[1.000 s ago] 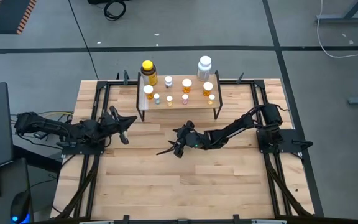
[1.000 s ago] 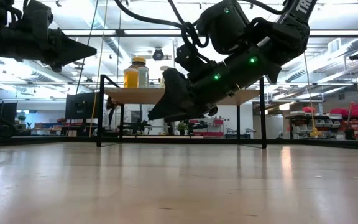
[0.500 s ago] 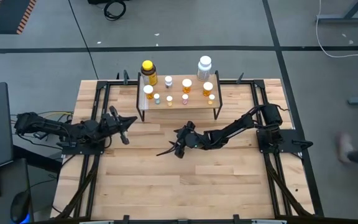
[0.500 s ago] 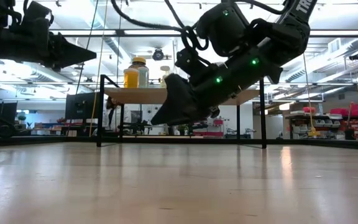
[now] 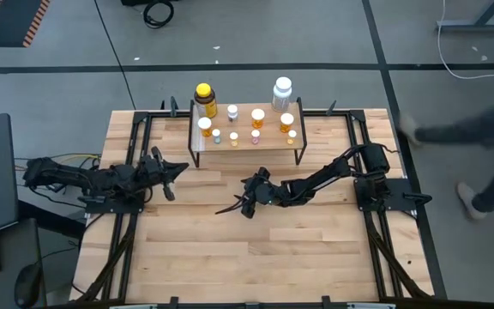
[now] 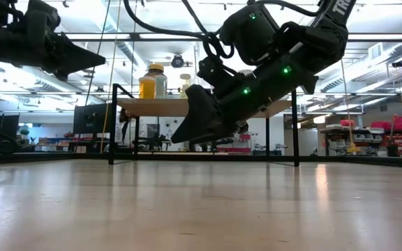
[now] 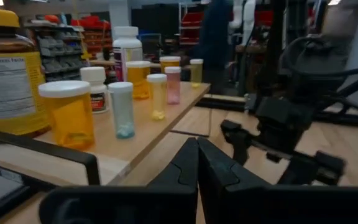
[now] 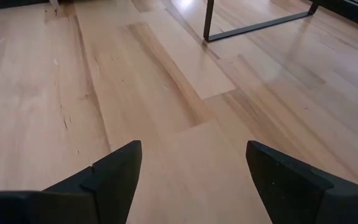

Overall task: Pick and place medicine bottles onto shelf by color
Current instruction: Return to Home Position

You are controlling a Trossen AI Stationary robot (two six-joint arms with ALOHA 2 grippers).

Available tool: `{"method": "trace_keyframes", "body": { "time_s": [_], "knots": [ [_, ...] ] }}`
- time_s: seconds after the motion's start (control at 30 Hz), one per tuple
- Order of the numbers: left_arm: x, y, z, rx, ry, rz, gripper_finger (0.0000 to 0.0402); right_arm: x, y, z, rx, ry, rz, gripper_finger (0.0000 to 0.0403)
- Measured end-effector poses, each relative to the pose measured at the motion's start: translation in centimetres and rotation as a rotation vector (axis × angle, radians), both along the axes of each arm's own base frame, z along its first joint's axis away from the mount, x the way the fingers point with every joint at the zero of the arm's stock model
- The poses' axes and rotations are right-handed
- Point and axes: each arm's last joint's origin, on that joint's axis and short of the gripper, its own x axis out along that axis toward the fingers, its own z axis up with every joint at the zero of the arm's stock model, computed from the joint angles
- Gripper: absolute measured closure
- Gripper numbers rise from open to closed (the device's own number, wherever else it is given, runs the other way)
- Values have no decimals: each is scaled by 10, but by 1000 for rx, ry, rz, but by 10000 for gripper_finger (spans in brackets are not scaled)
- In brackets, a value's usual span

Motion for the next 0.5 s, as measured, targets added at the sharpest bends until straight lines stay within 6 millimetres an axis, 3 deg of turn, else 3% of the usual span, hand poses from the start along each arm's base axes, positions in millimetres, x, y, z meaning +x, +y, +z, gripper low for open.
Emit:
{"method": "trace_keyframes", "body": {
  "time_s": [0.2,0.5],
  "knots": [
    [-2,2,-13,-40,-20,-8,400,2,0,3,5,-35,-1,106],
    [-1,4,-13,-8,-7,-91,399,2,0,4,2,-46,2,106]
  ]
}}
